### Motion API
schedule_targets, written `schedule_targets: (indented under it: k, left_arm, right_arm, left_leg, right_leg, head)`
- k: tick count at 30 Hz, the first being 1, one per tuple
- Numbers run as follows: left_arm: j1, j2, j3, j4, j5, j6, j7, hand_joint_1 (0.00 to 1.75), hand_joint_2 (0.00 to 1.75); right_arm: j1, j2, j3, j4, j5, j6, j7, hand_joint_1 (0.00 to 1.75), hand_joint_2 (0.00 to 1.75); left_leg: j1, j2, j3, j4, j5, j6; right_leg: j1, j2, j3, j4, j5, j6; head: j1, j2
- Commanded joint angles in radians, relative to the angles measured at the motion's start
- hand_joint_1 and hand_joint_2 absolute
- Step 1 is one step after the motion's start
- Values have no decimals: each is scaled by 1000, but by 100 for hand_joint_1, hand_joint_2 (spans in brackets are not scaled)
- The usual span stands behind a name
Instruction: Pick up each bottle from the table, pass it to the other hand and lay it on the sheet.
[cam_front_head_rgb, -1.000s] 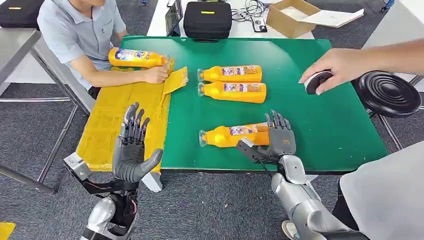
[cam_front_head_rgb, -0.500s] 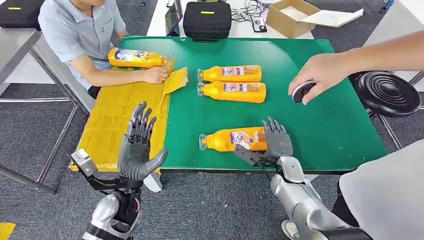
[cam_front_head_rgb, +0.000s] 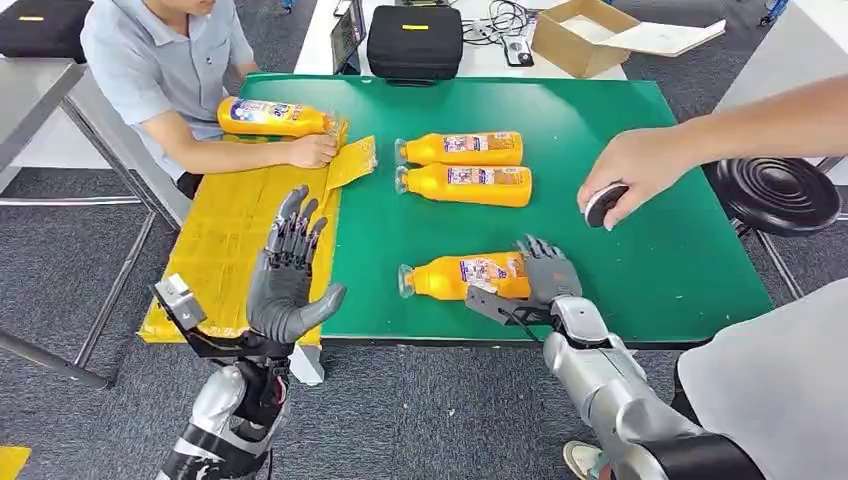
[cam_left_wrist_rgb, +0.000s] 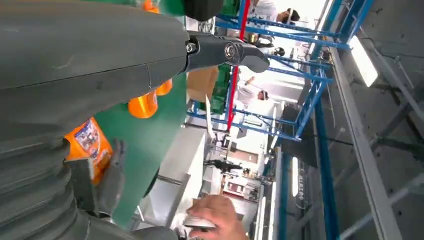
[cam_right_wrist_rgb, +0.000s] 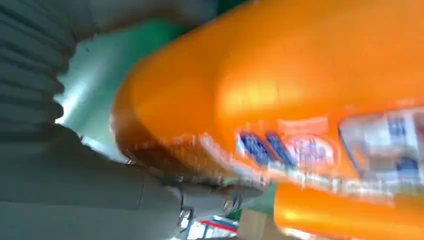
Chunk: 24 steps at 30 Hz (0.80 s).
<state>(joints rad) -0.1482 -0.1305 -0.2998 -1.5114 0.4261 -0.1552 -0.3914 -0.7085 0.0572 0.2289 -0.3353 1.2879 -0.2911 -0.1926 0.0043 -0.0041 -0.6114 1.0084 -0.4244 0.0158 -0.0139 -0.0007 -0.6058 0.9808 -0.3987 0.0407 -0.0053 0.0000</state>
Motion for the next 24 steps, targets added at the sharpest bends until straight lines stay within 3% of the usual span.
schedule_targets:
  k: [1, 13, 16, 17, 19, 21, 24]
  left_arm:
    - [-54, 9, -26, 85, 4, -6, 1, 0, 175]
    - [-53, 14, -21, 81, 4, -7, -1, 0, 175]
    - [-35, -7, 13, 66, -81, 147, -33, 0, 175]
    - [-36, -15, 28, 68, -249, 347, -105, 0, 175]
    - [-57, -27, 61, 147, -404, 584, -97, 0, 175]
    - [-63, -35, 88, 226, -363, 564, -78, 0, 175]
    - [-31, -54, 125, 288, -222, 479, -46, 0, 175]
  right_arm:
    - [1, -11, 26, 86, -24, 4, -44, 175, 175]
    - [23, -13, -12, 80, -73, 12, -77, 175, 175]
    - [46, 15, -103, 49, -209, -44, -224, 175, 175]
    - [56, 42, -153, 26, -291, -61, -311, 175, 175]
    - [74, 99, -231, -37, -447, -64, -435, 175, 175]
    - [113, 137, -253, -143, -580, -44, -500, 175, 175]
    - [236, 162, -192, -439, -845, 18, -500, 175, 175]
  left_leg:
    - [1, -2, 4, -1, -1, -1]
    - [1, -2, 5, -1, -1, -1]
    - [1, -2, 7, -2, -1, -1]
    - [1, -1, 5, -1, -1, -1]
    - [1, 1, 5, -2, -1, -1]
    - [1, 3, 5, -2, -1, -2]
    - [0, 3, 5, -2, -1, -2]
  right_leg:
    - [1, -3, 5, -1, -1, -1]
    - [1, -3, 6, -2, -2, -2]
    - [1, -3, 7, -2, -2, -2]
    - [1, -1, 6, -2, -1, -2]
    - [1, 0, 5, -2, -1, -2]
    - [1, 2, 4, -1, -1, -2]
    - [1, 2, 4, -1, -1, -2]
  head:
    - [0, 0]
    - [0, 0]
    - [0, 0]
    - [0, 0]
    - [0, 0]
    - [0, 0]
    - [0, 0]
